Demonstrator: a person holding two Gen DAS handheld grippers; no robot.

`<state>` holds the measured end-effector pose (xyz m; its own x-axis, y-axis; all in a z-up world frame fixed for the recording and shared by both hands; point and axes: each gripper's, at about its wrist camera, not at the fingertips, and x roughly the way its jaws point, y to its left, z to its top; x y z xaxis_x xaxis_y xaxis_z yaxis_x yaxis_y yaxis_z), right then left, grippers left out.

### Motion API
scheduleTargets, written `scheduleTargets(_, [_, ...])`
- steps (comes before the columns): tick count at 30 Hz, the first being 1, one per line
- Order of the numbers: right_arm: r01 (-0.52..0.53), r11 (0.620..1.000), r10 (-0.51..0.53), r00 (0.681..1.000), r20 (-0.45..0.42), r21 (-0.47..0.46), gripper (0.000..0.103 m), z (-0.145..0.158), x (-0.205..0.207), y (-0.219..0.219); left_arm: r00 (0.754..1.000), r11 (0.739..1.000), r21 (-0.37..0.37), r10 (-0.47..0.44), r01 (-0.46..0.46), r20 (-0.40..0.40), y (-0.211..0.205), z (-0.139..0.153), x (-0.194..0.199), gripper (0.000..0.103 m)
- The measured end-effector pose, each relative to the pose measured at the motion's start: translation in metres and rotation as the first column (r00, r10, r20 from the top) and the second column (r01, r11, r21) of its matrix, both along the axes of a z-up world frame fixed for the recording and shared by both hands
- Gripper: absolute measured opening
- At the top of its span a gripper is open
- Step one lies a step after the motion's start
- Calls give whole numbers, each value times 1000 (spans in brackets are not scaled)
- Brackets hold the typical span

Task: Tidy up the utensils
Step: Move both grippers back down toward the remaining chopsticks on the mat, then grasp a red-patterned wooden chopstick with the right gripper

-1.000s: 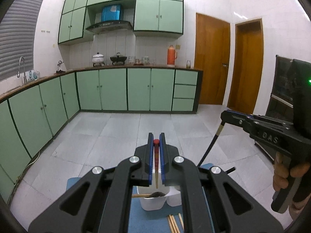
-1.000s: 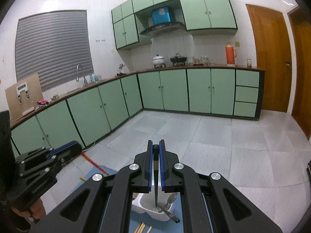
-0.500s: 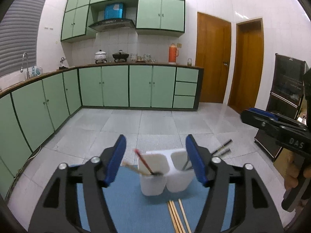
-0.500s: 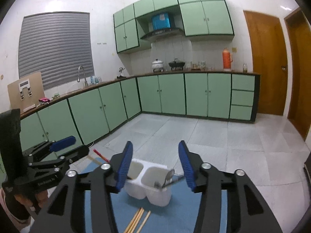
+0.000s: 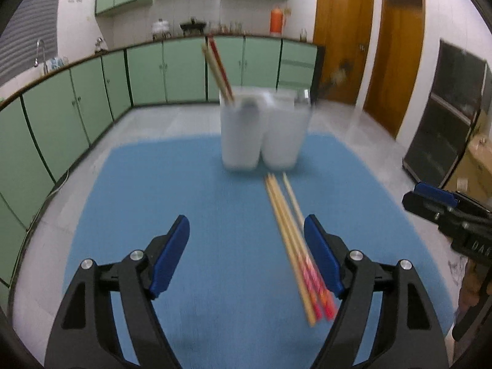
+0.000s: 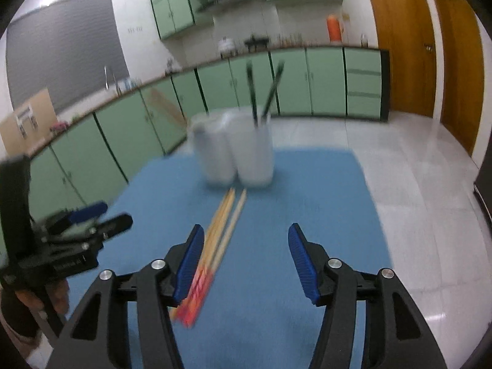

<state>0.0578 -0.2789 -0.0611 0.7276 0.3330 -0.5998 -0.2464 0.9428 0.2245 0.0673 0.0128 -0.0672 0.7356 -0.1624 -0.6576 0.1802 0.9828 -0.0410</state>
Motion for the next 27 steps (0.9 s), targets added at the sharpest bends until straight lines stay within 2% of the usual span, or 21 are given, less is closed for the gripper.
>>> scheduleTargets(5, [-43, 999, 42, 995, -86, -9, 47, -32, -18, 17, 998, 1000, 16, 3, -2, -70, 8, -28, -12, 75])
scheduleTargets(10, [-95, 995, 91, 987, -131, -27, 45, -44, -24, 31, 993, 1000, 17, 0, 2, -117, 7, -45, -22, 75])
scheduleTargets(27, [-143, 985, 119, 969, -216, -95, 43, -73, -28, 59, 985, 1000, 10, 29, -27, -171, 15, -55, -22, 75])
